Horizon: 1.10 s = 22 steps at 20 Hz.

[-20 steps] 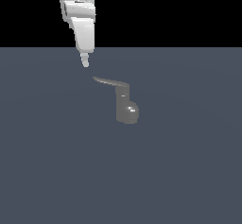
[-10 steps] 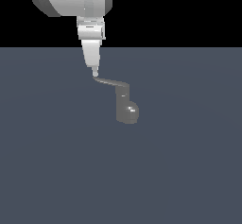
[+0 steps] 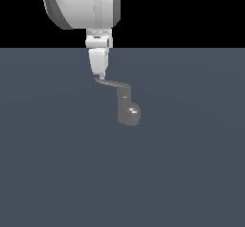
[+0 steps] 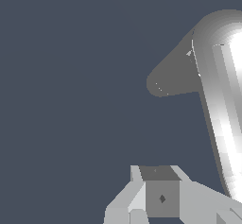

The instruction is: Turn on the faucet by rotating a designated handle.

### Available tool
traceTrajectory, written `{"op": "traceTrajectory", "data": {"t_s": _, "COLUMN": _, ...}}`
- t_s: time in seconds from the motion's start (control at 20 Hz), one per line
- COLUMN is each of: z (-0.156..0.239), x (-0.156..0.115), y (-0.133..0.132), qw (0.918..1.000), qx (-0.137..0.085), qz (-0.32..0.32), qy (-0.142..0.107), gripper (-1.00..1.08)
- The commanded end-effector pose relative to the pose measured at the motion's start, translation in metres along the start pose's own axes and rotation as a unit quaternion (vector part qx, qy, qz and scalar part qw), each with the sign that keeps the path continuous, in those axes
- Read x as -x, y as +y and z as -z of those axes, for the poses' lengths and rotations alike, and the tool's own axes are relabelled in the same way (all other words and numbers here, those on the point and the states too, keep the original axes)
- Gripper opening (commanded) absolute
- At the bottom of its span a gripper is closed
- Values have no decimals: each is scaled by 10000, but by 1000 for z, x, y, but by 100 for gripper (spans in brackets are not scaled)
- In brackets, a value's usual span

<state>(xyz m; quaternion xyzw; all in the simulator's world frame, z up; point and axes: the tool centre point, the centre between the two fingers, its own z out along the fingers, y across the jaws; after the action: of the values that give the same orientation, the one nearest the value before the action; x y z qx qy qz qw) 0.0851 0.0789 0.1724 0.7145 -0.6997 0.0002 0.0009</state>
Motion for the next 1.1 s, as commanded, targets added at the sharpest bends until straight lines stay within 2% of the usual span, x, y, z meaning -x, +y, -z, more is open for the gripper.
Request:
{"op": "traceTrajectory", "data": {"t_s": 0.0, "z": -1, "x": -1, "y": -2, "qw": 10000, "qx": -4, "qz": -41, "qy": -2, "gripper": -100}}
{"op": "traceTrajectory", "data": {"t_s": 0.45, "z": 1, "x": 0, "y": 0, "qw": 10000, "qx": -5, "qz": 1, "qy": -7, "gripper": -100}}
{"op": "traceTrajectory", "data": {"t_s": 1.05, "z": 1, "x": 6, "y": 34, "qw": 10000, "qx": -5, "qz": 1, "qy": -7, "gripper": -100}}
